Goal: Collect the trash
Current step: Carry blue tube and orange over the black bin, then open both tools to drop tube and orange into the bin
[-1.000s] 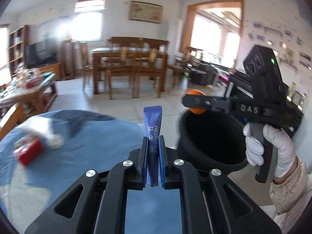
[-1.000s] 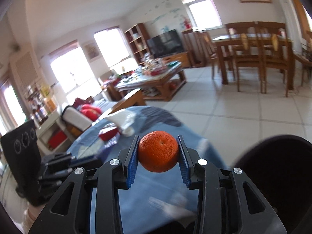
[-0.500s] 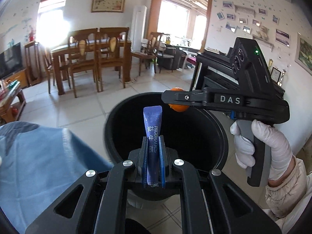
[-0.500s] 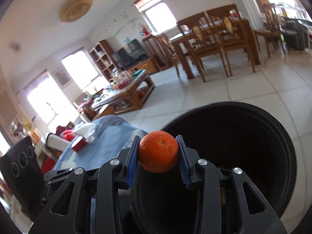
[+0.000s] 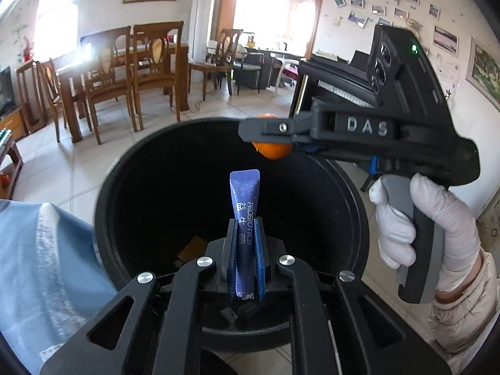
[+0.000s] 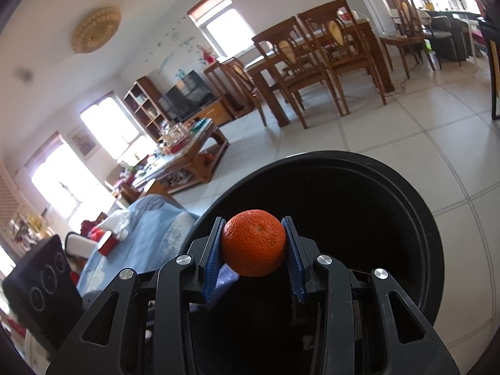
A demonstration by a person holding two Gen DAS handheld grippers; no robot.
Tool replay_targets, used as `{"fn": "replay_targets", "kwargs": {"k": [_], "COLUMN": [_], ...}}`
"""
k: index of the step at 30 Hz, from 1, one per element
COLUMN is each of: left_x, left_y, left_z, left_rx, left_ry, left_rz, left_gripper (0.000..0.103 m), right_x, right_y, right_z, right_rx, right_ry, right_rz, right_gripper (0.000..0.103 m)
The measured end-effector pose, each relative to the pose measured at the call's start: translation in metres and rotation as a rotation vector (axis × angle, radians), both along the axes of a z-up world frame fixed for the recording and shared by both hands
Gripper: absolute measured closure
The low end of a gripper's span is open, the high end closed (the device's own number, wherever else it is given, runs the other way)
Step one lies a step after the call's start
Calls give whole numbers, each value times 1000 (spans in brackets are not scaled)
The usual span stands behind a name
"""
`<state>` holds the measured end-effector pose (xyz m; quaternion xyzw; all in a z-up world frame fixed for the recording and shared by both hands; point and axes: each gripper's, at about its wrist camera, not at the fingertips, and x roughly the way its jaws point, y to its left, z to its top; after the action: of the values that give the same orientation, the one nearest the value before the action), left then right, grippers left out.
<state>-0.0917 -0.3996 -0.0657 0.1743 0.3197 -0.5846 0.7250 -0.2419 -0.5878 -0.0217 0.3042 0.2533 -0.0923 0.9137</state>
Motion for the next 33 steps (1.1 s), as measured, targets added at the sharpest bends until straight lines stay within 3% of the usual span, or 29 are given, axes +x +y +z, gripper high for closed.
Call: {"fn": "replay_targets", "kwargs": {"k": [18, 21, 23, 24, 25, 27, 29, 33], "left_x": [-4, -5, -6, -7, -9, -13, -16, -23], "left_y": [-17, -16, -16, -15, -13, -10, -11, -14], "left_z": [-15, -14, -13, -12, -9, -4, -3, -5], "left_rx": [49, 46, 44, 41, 28, -1, 2, 18], "left_ry": [-5, -18, -35, -48, -73, -89, -109, -138], "left_rz": [-15, 6, 22, 31, 47, 40, 40, 19], "left_gripper": [89, 85, 62, 30, 13, 12, 5, 5], "right_x": [-5, -9, -13, -13, -14, -17, -18, -18], "right_y": [-8, -14, -15, -16, -16, -18, -19, -17], "right_z": [-13, -10, -6, -5, -5, -6, -4, -1], "right_rx": [34, 54, 55, 60, 70, 91, 98, 104], "right_ry": [10, -18, -46, -51, -57, -77, -94, -106], "right_rz": [-26, -45, -50, -44, -38, -33, -30, -15], "right_gripper": [64, 32, 29, 29, 26, 20, 17, 12]}}
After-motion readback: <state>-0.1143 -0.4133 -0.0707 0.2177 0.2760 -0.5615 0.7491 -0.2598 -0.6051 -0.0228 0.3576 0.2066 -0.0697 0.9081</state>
